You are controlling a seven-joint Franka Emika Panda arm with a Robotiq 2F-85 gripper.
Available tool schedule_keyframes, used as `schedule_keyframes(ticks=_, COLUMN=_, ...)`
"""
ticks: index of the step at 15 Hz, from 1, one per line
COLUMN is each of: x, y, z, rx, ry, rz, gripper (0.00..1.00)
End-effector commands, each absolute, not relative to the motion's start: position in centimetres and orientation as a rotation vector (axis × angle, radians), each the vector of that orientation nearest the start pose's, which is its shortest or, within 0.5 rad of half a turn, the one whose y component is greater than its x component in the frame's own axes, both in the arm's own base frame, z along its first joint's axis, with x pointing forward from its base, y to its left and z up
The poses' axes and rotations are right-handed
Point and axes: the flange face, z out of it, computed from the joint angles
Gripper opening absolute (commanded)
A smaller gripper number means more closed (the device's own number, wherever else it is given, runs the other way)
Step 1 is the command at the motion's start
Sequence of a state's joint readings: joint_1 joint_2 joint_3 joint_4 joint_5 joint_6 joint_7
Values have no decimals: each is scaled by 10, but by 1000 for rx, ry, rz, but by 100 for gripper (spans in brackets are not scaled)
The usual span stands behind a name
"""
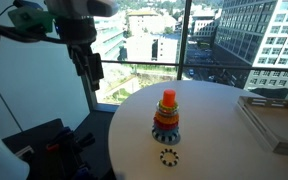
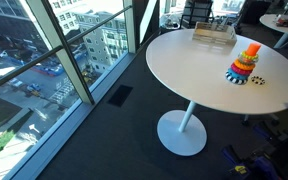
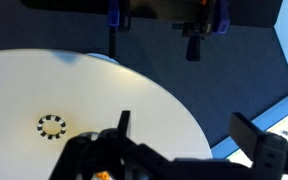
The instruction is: Remove the green ring from the orange rod and put it on the table
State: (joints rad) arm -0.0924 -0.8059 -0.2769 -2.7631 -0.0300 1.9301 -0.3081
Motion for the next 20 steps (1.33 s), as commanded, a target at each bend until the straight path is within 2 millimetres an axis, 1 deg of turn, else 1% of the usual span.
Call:
schedule_keyframes(ticks=1, x=295, y=-111, z=433, rx=-2980, ry=-27, rz=-47, gripper=100)
schedule_keyframes(ticks=3, x=302, y=-115, z=442, rx=-2991, ry=-15, rz=-84, gripper=100)
schedule_keyframes(ticks=7, x=325, y=-126, z=459, rx=-3016, ry=24, rz=-143, gripper=100)
schedule_keyframes(ticks=10, x=348, y=-136, z=468, rx=-3045, ry=76, rz=-169, gripper=100)
schedule_keyframes(ticks=11, x=359, y=-140, z=470, rx=-3060, ry=104, rz=-168, gripper=100)
schedule_keyframes(ticks=15, x=398, y=-149, z=467, rx=-3104, ry=193, rz=-185, gripper=100)
schedule_keyframes(ticks=20, x=445, y=-155, z=448, rx=-3145, ry=262, rz=-220, gripper=100)
